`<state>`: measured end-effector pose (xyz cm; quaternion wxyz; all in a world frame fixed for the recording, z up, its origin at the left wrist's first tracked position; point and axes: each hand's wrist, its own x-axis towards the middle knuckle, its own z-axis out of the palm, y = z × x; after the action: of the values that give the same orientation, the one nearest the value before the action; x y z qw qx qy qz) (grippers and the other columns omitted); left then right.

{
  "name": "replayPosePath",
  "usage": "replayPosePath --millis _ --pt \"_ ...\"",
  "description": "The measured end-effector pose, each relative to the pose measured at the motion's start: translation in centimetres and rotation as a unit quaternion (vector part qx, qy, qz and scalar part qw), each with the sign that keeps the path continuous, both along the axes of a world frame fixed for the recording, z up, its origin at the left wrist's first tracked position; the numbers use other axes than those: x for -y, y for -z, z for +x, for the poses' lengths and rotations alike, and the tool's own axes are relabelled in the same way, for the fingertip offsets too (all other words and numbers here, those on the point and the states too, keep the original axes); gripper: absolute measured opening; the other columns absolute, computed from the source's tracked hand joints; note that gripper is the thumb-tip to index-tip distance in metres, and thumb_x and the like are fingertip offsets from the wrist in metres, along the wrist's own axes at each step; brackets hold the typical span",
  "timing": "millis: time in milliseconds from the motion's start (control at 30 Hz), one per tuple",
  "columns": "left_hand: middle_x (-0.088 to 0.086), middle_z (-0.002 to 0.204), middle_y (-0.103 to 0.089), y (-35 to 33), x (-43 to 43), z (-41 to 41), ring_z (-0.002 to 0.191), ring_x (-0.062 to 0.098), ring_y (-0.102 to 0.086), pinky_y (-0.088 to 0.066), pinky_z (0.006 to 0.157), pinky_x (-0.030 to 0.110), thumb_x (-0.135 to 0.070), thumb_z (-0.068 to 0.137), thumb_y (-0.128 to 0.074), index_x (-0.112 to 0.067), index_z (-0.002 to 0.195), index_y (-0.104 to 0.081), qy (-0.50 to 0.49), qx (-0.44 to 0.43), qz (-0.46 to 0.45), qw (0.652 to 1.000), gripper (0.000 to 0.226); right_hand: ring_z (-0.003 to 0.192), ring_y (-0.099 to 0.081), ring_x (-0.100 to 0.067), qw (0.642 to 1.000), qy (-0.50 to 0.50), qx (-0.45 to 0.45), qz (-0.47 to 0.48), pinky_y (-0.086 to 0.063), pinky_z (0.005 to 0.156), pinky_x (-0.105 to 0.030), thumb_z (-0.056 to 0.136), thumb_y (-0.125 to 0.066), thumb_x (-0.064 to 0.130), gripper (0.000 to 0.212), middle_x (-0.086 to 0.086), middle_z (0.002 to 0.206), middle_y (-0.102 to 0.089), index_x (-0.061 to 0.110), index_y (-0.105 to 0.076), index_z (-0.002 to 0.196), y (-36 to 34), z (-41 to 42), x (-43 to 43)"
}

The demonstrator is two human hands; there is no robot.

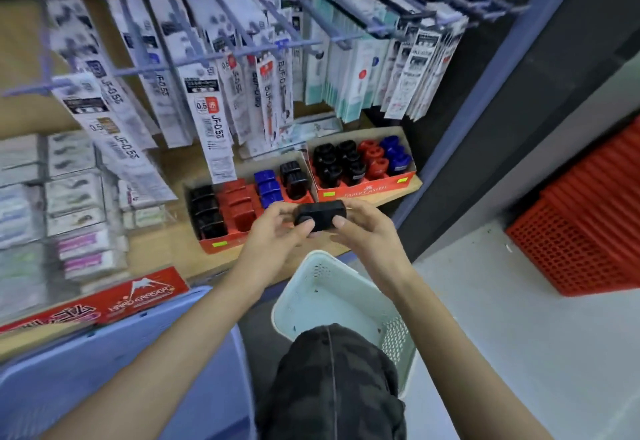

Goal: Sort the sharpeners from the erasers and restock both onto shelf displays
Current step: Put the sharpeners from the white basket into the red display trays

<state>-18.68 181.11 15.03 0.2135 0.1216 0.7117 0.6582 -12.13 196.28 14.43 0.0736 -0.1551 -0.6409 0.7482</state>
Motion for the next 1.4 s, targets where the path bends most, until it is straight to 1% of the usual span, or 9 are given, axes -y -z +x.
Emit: replayPosePath --millis 100,167,300,433,867,1067,1233,1333,1400 --pt "-0.005 0.113 -0.058 0.7 1.6 -0.9 0.090 0.009 -0.063 -0.048 0.080 0.021 -0.018 0.085 -0.068 -0.022 0.110 -0.056 -0.040 -0.112 -0.106 0.987 0.027 0.102 -0.059 -0.014 0.989 -0.005 -0.009 0.146 -0.050 0.079 -0.015 0.091 -0.059 0.005 0.033 0.001 0.115 -0.061 0.016 -0.060 0.121 -1.4 -2.8 -0.3" --pt "0.000 0.120 -0.052 1.9 3.3 -1.7 0.104 0.013 -0.056 -0.042 0.088 0.022 -0.022 0.084 -0.070 -0.013 0.120 -0.056 -0.079 -0.250 -0.224 0.939 0.040 0.095 -0.054 -0.005 0.946 -0.027 -0.016 0.323 -0.040 0.082 -0.002 0.091 -0.059 0.005 0.036 0.007 0.111 -0.055 0.016 -0.059 0.125 -2.0 -5.0 -1.2" --pt "0.017 0.149 -0.032 5.2 5.5 -2.4 0.138 0.035 -0.028 -0.026 0.111 0.047 -0.028 0.088 -0.064 -0.005 0.139 -0.042 -0.067 -0.327 -0.409 0.849 0.060 0.099 -0.054 -0.016 0.855 -0.108 -0.017 0.507 -0.041 0.092 -0.018 0.090 -0.059 0.004 0.037 -0.001 0.110 -0.050 0.012 -0.059 0.126 -1.6 -8.6 -2.5" --pt "0.023 0.147 -0.036 7.1 5.6 -2.5 0.136 0.043 -0.032 -0.033 0.103 0.057 -0.025 0.081 -0.072 -0.004 0.140 -0.041 -0.054 -0.356 -0.472 0.805 0.070 0.107 -0.054 -0.023 0.784 -0.218 0.017 0.581 -0.041 0.092 -0.029 0.092 -0.057 0.008 0.040 -0.008 0.121 -0.054 0.013 -0.054 0.131 -1.1 -10.2 -2.7" --pt "0.021 0.148 -0.034 7.6 5.5 -2.4 0.139 0.039 -0.027 -0.027 0.108 0.052 -0.023 0.084 -0.069 -0.003 0.142 -0.036 -0.062 -0.375 -0.467 0.799 0.070 0.105 -0.058 -0.030 0.723 -0.202 -0.030 0.660 -0.049 0.085 -0.042 0.094 -0.053 0.007 0.035 -0.010 0.121 -0.055 0.009 -0.056 0.128 0.5 -10.5 -2.0" --pt "0.021 0.147 -0.036 7.8 5.7 -2.6 0.138 0.039 -0.030 -0.029 0.106 0.052 -0.021 0.082 -0.071 -0.003 0.142 -0.037 -0.065 -0.386 -0.463 0.796 0.072 0.092 -0.061 -0.022 0.739 -0.171 -0.043 0.651 -0.043 0.076 -0.017 0.090 -0.059 0.000 0.033 -0.010 0.115 -0.049 0.004 -0.060 0.123 2.4 -9.6 -1.5" --pt "0.021 0.148 -0.035 7.6 5.6 -2.6 0.138 0.038 -0.029 -0.026 0.107 0.050 -0.021 0.082 -0.071 -0.004 0.142 -0.037 -0.075 -0.390 -0.445 0.803 0.071 0.096 -0.058 -0.025 0.757 -0.134 -0.051 0.637 -0.054 0.075 -0.040 0.091 -0.060 0.008 0.035 -0.011 0.112 -0.052 0.007 -0.060 0.126 2.8 -9.4 -0.8" --pt "0.019 0.152 -0.028 7.5 6.1 -2.5 0.142 0.035 -0.022 -0.019 0.111 0.047 -0.026 0.087 -0.065 -0.004 0.144 -0.033 -0.110 -0.377 -0.424 0.816 0.069 0.114 -0.048 -0.018 0.815 -0.064 0.003 0.576 -0.045 0.094 -0.030 0.091 -0.061 0.019 0.050 -0.008 0.132 -0.043 0.013 -0.045 0.139 3.5 -7.5 -0.6" --pt "0.023 0.150 -0.028 7.7 6.7 -2.6 0.140 0.039 -0.022 -0.020 0.112 0.050 -0.028 0.086 -0.065 -0.001 0.142 -0.033 -0.154 -0.338 -0.425 0.825 0.070 0.115 -0.049 -0.017 0.858 -0.027 0.061 0.510 -0.042 0.092 -0.027 0.090 -0.063 0.024 0.050 -0.006 0.132 -0.042 0.011 -0.045 0.135 4.5 -6.0 -0.3"
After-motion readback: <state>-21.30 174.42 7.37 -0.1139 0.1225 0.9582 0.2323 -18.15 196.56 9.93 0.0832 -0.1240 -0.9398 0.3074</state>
